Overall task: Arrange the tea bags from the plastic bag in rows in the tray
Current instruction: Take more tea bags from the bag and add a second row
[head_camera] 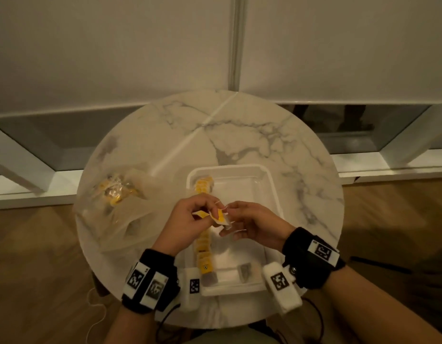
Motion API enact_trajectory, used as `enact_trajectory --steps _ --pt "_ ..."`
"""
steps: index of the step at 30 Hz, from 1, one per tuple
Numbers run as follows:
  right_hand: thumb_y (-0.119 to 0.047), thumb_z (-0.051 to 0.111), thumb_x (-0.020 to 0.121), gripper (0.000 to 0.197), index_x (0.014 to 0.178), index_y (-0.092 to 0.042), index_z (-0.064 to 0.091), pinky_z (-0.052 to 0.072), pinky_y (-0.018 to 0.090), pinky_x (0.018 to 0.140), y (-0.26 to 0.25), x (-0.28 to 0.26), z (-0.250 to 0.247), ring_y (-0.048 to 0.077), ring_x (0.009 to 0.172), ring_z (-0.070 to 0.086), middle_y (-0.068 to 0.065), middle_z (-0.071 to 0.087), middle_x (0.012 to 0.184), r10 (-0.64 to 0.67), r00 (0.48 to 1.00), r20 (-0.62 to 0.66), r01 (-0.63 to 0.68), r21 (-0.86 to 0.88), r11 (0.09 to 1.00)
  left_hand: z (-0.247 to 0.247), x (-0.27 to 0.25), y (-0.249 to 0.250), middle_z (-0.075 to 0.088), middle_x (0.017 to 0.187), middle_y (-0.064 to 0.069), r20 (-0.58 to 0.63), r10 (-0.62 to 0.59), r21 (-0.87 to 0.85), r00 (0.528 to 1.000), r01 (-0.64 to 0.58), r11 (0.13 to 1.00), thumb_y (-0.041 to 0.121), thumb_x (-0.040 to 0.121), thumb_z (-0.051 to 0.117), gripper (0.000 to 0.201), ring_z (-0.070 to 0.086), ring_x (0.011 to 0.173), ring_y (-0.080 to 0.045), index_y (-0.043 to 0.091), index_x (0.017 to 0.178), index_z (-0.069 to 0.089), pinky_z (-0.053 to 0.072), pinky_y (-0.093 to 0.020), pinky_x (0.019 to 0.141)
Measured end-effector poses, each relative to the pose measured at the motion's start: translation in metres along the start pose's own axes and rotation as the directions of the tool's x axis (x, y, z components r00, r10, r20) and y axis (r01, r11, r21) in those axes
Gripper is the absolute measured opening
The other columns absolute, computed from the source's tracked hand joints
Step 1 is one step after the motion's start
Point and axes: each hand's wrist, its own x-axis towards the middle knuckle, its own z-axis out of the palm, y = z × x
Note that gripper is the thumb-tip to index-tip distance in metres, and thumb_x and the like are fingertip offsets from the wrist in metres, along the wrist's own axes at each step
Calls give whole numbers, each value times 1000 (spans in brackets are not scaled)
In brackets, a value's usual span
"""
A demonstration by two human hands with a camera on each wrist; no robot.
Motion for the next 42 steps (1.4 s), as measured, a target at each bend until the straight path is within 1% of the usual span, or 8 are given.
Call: enact_trajectory --steps 4,8,11,16,19,31,36,42 --pt "-15 69 83 26 108 -11 64 48 24 66 -7 8 -5 19 76 69 14 73 94 -14 998 56 20 -103 994 -2 15 -4 68 102 1 1 7 59 1000 -7 998 -3 75 70 22 65 94 -7 18 67 69 44 -12 66" --pt "0 69 84 12 88 -10 64 45 19 57 -14 23 -9 16 68 68 13 72 86 -117 988 -97 97 -187 978 -3 30 -12 72 91 1 -220 -123 -28 968 120 992 1 87 69 16 65 68 -9 15 88 74 45 -20 52" --pt "4 70 82 13 88 -6 64 47 20 56 -19 38 -15 18 69 70 16 70 84 -172 965 -198 144 -144 979 -1 48 -16 72 88 -2 -197 -217 -3 956 221 975 17 88 72 9 67 63 -13 17 97 72 46 -24 47" --pt "-5 75 81 19 97 -6 65 50 22 60 -23 62 -22 21 74 70 16 73 90 -189 944 -269 125 -240 963 -2 82 -22 66 68 -1 -211 -183 201 960 226 953 8 82 78 9 62 49 -7 12 79 70 46 -21 48" --pt "-11 76 83 16 89 -13 62 48 21 55 -24 73 -28 18 68 67 12 72 88 -256 896 -362 117 -364 924 -11 98 -26 71 73 -1 -134 -163 360 977 201 911 14 81 79 13 63 49 -7 20 75 70 50 -20 54" --pt "-21 79 81 13 76 -17 68 55 30 57 -43 97 -29 18 55 63 6 70 73 -448 840 -306 17 -810 586 -21 114 -35 69 77 6 -5 -211 507 977 185 842 16 86 74 2 66 55 -13 17 86 73 57 -27 62" --pt "-24 75 84 14 74 -23 65 59 38 72 -50 101 -28 24 72 68 6 71 84 -418 856 -306 -146 -917 372 -30 116 -39 62 90 16 -177 21 690 984 109 716 24 85 70 13 58 80 -7 29 97 72 51 -31 74" --pt "-22 67 87 5 90 -22 71 50 30 75 -57 111 -17 25 90 66 5 70 100 -416 874 -252 -221 -968 120 -36 127 -44 63 121 4 -50 -152 784 987 133 607 20 88 65 30 54 113 -18 27 118 67 45 -34 92"
